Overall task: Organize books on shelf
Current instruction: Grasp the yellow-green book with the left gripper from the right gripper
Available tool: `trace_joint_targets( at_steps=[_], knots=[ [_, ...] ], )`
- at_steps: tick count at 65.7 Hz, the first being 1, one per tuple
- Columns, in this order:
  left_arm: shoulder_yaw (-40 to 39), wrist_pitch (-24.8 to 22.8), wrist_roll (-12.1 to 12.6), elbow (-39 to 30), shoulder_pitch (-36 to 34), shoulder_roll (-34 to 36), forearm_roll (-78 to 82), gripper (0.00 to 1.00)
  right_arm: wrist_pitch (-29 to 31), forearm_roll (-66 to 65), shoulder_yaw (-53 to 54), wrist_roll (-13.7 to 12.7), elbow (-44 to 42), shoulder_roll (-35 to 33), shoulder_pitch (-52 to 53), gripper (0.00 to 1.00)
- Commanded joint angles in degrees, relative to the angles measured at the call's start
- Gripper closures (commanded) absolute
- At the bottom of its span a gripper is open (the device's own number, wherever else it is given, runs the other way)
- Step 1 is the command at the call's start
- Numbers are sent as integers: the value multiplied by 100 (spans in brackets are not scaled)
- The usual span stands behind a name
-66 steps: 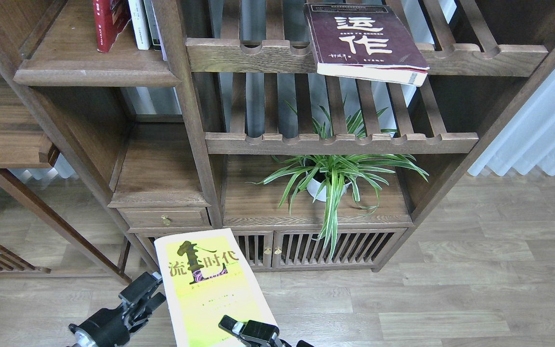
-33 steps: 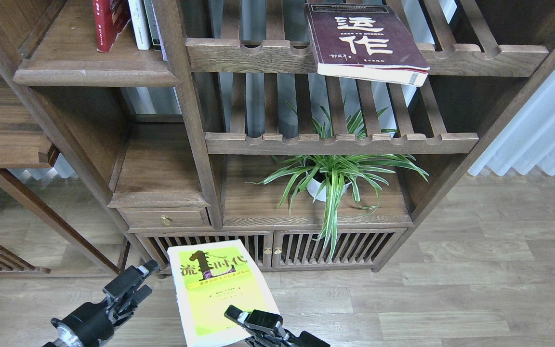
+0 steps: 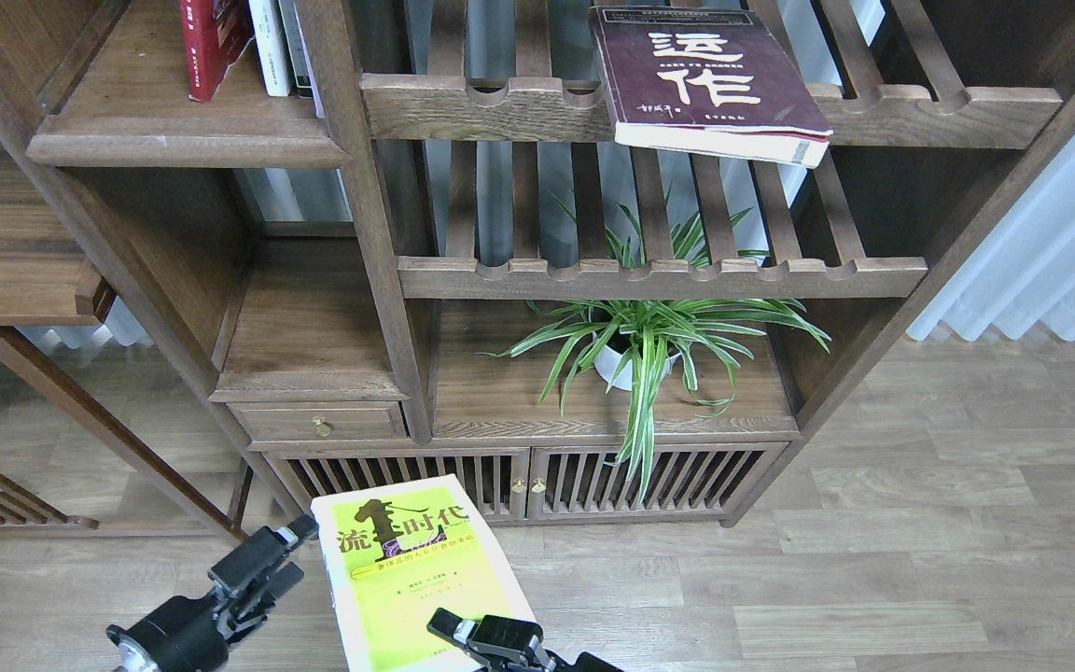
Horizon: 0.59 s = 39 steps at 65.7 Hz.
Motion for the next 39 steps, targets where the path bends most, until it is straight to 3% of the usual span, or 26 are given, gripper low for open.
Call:
trace_joint_targets(
  at_steps=[1,13,29,34,39],
  knots=[
    [159,1,-40,66,-33,-84,-9,10,1,-3,-87,-3,0,0,-24,95],
    [317,1,-49,189,-85,-295,-9,11,1,-73,-96,-20,0,0,-68,95],
    [669,1,-110,435,-182,-620,-26,39,1,-170,-96,-29,9,0,-183,95],
    [722,1,-233,444,-182,-673,-35,53,1,-179,-104,-38,9,0,-227,95],
    [722,1,-435,461,-147,-690,-70,85,1,-222,-104,-46,9,0,-262,94]
  ],
)
